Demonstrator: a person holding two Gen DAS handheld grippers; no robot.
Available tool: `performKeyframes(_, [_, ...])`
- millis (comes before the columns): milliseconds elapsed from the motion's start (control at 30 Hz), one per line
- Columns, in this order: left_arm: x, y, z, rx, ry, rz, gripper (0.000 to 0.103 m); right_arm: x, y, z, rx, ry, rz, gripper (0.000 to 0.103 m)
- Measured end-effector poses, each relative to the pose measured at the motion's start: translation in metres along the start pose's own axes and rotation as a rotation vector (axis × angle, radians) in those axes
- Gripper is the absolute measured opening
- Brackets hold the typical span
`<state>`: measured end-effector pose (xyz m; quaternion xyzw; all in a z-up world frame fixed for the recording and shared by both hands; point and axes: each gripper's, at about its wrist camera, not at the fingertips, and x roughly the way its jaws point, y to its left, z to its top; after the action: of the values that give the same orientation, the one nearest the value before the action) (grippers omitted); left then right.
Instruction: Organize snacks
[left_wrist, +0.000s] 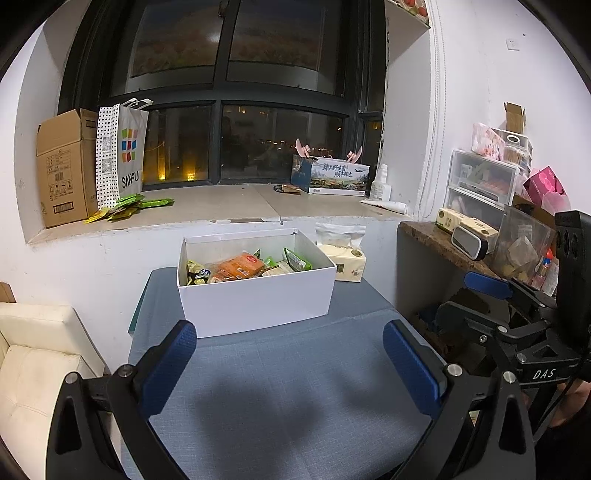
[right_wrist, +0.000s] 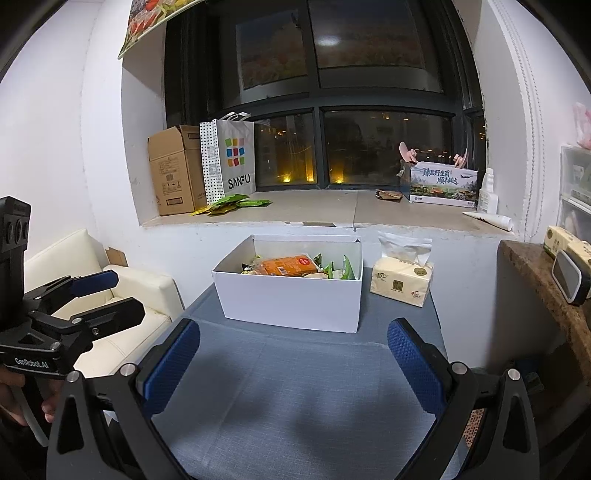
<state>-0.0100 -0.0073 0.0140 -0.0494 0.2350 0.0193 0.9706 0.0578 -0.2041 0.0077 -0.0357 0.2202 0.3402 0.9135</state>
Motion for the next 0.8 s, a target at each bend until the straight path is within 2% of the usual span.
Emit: performKeyframes(800, [-0.0017,-0.0006,-0.0024,0.000,0.001,-0.005,0.103,-0.0001,0.0029,0.0000,-0.005,0.003,0.005,0.103])
